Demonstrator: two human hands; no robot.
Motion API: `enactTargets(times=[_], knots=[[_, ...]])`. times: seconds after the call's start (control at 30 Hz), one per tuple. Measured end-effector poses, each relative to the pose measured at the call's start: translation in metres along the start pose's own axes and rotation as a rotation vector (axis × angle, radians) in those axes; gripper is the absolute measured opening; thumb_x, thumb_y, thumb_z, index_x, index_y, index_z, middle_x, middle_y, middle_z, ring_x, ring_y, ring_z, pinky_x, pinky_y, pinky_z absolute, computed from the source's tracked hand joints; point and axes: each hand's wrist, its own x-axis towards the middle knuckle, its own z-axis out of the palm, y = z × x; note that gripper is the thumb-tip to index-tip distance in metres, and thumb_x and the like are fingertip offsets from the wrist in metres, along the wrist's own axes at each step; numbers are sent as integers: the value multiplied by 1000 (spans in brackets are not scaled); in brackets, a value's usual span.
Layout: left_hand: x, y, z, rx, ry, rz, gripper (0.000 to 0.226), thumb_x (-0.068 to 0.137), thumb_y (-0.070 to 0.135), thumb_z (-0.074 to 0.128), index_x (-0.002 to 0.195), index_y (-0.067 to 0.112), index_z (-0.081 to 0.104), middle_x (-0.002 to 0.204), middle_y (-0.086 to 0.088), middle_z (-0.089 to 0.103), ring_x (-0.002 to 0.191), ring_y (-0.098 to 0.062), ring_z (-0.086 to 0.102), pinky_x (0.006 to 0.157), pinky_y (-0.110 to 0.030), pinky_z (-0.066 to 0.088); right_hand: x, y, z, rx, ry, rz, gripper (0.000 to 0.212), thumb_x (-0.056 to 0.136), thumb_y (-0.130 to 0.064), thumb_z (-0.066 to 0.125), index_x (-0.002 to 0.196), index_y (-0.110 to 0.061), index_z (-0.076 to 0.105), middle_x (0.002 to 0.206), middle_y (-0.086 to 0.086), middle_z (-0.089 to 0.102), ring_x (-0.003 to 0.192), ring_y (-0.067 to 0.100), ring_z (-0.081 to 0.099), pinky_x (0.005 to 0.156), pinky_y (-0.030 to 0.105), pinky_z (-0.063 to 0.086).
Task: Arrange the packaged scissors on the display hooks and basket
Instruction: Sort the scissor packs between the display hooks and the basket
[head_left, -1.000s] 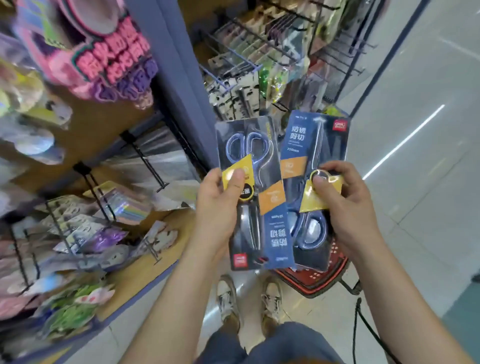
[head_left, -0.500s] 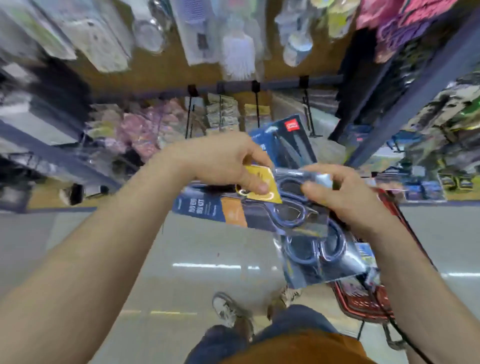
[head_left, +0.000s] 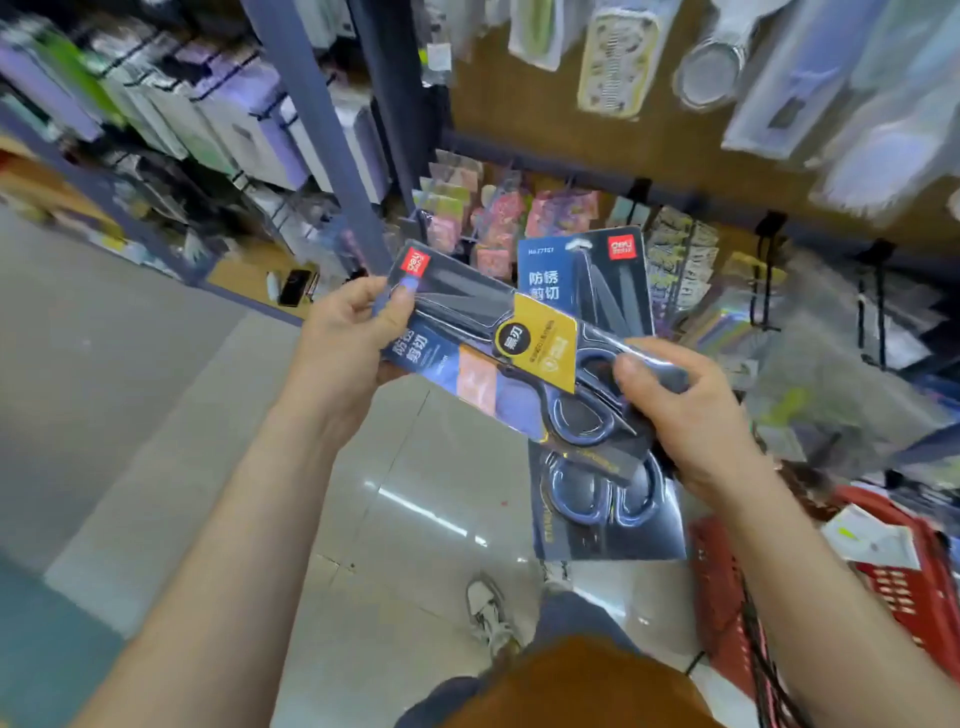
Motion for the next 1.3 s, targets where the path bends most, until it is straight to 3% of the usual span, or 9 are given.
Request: enactTargets(times=[0.1,0.27,0.37,0.47,0.57,0.73,0.87,1.03,1.3], knots=[[11,6,-40,-24,126,98,28,99,4,50,89,22,69,80,5,72,73,-13,66,67,-30,57,24,-1,19,-38,-19,5,37,77,-64,65,79,-29,77,77,-11,72,72,4,62,66,17,50],[44,35,-85,15,254,235,22,96,4,55,95,21,69,85,1,71,80,-19,66,75,-40,58,75,-10,40,-110,-31,-81,17,83,-34,71,80,-18,71,74,-23,71,71,-10,61,68,5,44],[72,64,-97,103,235,307,22,87,10,63,85,30,73,82,8,70,79,-16,64,77,-45,55,113,-23,55,-173,-52,-121,13,78,-32,65,78,-23,75,78,-22,72,75,-8,62,69,5,44],[106,103,-96,164,152,393,20,76,17,68,77,36,75,78,16,73,76,-7,66,77,-38,56,152,-39,70,-242,-64,-178,6,71,-36,79,72,-30,77,78,-20,72,75,-2,63,72,16,49],[135,139,-91,220,33,492,19,79,10,72,76,29,70,69,19,71,66,2,64,65,-19,51,180,-61,90,-266,-69,-244,10,70,-33,85,69,-28,76,74,-16,71,70,0,60,70,22,48],[179,168,-82,104,-44,501,15,81,8,76,74,17,66,63,10,69,56,-4,62,54,-18,48,209,-97,113,-295,-25,-315,26,63,-52,84,76,-32,75,83,5,71,69,7,58,66,20,46],[210,181,-71,-85,-131,439,14,80,15,75,69,22,74,70,3,72,65,-14,66,72,-36,55,220,-130,134,-289,1,-372,25,60,-50,82,77,-33,74,80,-4,68,62,2,57,60,15,46],[232,210,-61,-147,-156,510,15,86,10,70,73,19,71,64,7,71,60,-6,64,57,-21,50,237,-154,160,-427,173,-468,31,56,-64,76,76,-39,73,76,0,59,70,10,57,67,19,43],[250,296,-64,-246,-262,687,23,90,13,66,69,22,71,61,5,69,56,-9,66,50,-25,52,245,-221,168,-447,391,-607,33,56,-62,79,72,-34,74,74,-24,58,62,3,55,58,7,35]])
